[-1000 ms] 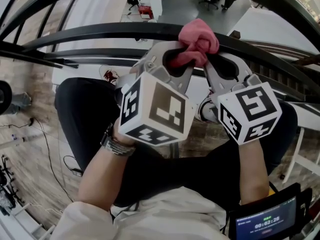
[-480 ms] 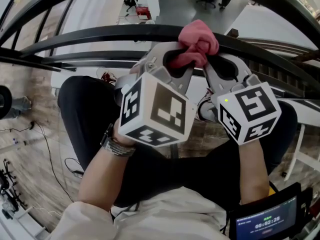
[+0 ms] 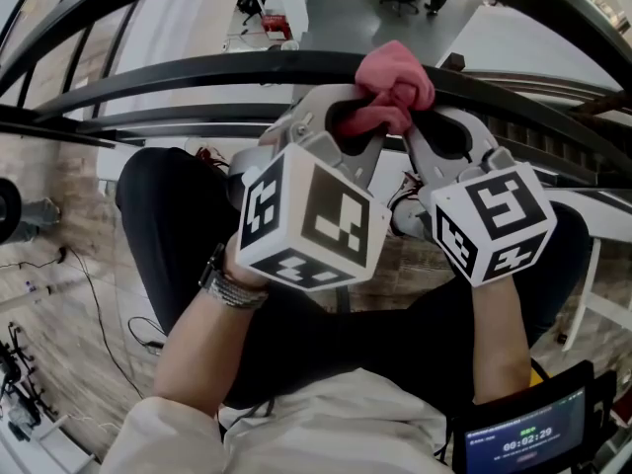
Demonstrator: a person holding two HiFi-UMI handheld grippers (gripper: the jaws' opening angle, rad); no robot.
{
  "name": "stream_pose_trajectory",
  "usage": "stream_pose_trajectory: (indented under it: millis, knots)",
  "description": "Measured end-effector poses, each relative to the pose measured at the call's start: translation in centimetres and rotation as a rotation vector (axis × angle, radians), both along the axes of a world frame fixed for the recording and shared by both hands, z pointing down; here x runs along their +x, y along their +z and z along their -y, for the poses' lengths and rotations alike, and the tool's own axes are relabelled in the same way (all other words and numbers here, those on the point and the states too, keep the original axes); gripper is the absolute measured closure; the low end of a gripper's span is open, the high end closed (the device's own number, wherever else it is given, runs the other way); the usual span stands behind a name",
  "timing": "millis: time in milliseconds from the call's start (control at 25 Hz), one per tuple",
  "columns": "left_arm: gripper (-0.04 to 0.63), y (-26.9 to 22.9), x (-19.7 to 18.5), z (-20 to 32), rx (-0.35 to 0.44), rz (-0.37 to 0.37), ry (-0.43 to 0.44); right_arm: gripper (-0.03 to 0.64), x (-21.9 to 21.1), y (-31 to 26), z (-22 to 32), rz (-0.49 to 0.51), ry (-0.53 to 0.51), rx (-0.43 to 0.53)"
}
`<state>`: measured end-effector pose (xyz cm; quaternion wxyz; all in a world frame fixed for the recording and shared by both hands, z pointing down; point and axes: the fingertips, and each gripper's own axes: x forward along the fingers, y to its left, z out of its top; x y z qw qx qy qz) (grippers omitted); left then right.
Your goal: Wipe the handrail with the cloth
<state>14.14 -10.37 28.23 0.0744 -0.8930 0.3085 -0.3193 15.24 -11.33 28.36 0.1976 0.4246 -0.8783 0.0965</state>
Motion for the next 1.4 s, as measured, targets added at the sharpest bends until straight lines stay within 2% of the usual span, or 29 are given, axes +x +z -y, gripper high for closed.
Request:
stream_pose_trajectory:
  millis: [800,1400]
  knots:
    - [0.566,0.5,3.4,-0.5,0.006,0.006,0.093,0.615,3.4,0.6,-0.2,-0.021,0.051,-0.017]
    - [0.566,0.8,5.1,-0.6,0.023,0.017,0.122,0.615,5.1,1.2,0.0,-0.029,0.082,-0.038]
